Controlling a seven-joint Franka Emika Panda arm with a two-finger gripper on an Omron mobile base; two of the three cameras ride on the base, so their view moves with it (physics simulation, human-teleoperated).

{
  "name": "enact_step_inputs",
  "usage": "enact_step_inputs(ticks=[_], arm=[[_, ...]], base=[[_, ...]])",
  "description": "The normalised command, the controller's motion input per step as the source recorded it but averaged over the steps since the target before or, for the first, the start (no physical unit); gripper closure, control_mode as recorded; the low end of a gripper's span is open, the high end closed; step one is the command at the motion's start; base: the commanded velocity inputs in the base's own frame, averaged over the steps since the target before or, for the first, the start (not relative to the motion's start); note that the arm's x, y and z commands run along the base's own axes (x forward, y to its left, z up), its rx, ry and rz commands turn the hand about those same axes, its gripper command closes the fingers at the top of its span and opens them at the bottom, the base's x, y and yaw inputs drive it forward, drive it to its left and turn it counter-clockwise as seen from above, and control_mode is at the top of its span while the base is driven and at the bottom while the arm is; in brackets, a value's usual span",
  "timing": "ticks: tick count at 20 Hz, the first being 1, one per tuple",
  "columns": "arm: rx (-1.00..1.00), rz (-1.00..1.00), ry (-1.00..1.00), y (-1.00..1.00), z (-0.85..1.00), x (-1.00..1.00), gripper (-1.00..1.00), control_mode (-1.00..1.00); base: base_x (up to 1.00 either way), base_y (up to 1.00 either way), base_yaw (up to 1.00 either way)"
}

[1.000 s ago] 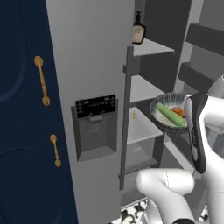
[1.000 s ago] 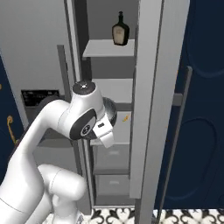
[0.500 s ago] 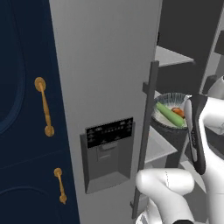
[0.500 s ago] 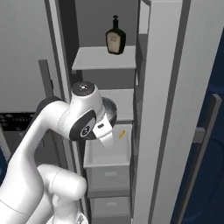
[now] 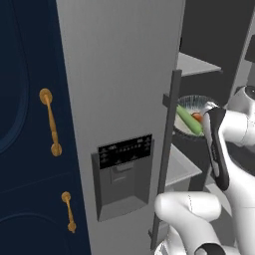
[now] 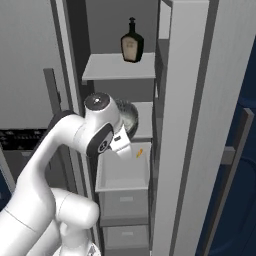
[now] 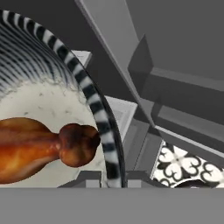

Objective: Pick the chicken drumstick and corn from their plates and place them in the bowl. Then put the bowl in the fridge.

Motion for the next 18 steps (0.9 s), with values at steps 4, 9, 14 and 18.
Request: enact_step_inputs(ticks=[4,9,14,18], arm=[[0.11,-0.06,-0.13,-0.12,0.0,0.64,1.0,-1.0],[0.01,0.0,-0.05,0.01,-0.12,0.75,1.0,-1.0],[0.05,0.08,0.0,-0.08,-0.07,0.54,1.0,-1.0],[0.1,0.13,0.0,0.0,-0.16,0.48,1.0,-1.0]], base=[[0.0,0.0,0.0],[0.0,0.0,0.0],[0.0,0.0,0.0],[0.0,0.0,0.0]])
